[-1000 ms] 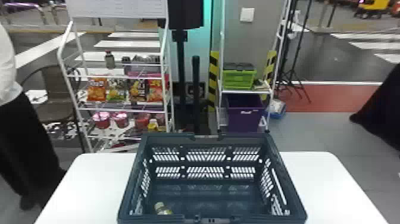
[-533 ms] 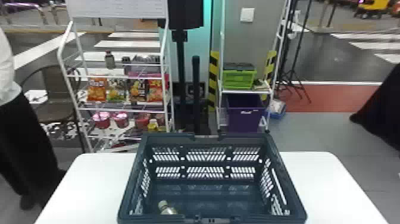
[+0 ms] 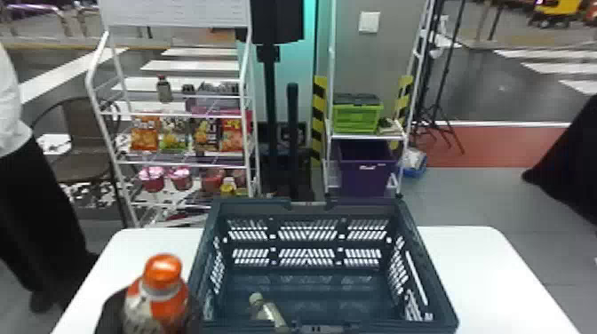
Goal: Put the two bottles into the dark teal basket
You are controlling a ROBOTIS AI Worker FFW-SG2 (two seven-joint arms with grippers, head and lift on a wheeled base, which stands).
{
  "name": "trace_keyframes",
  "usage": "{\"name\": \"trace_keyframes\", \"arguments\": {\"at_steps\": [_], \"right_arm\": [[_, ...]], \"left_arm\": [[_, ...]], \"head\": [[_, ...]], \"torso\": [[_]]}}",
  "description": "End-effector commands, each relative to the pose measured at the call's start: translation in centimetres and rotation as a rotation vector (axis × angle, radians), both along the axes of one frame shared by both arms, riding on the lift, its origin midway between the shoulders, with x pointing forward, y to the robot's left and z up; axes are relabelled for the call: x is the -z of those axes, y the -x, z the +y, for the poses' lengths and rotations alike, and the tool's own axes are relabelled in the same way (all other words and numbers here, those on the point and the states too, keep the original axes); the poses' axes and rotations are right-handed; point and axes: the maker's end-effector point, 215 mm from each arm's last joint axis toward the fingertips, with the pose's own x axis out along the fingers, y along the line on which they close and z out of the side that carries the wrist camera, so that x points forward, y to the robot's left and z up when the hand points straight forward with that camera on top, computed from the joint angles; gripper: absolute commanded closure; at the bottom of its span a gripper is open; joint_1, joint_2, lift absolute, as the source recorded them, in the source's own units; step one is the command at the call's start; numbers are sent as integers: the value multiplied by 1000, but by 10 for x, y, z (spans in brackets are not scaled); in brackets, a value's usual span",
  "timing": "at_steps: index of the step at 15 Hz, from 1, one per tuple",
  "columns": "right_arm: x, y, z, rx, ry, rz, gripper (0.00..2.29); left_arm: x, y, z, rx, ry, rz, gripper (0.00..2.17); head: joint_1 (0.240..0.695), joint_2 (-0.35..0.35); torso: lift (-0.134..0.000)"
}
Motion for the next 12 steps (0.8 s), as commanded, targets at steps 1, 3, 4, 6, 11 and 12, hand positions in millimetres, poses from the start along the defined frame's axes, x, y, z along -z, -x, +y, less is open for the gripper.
{"name": "trace_keyframes", "arguments": {"at_steps": [1, 3, 4, 6, 11, 12], "right_arm": [[2, 3, 0, 1, 0, 5, 56], [5, 6, 1, 0, -1, 11, 56], [5, 8, 2, -2, -2, 13, 60], [7, 11, 4, -5, -1, 18, 60], [14, 21, 6, -10, 4, 33, 63], [13, 24, 6, -10, 5, 31, 63]], "left_arm": [[-22, -26, -11, 34, -10, 12, 2148], [-30, -51, -34, 107, 0, 33, 2148], [-28, -66, -51, 156, 1, 66, 2148], [-17, -95, -76, 235, 4, 133, 2148], [17, -148, -125, 433, 9, 294, 2148], [31, -154, -131, 468, 7, 366, 2148]], "head": [[499, 0], [499, 0], [499, 0], [499, 0], [499, 0], [499, 0]], "torso": [[0], [0], [0], [0], [0], [0]]}}
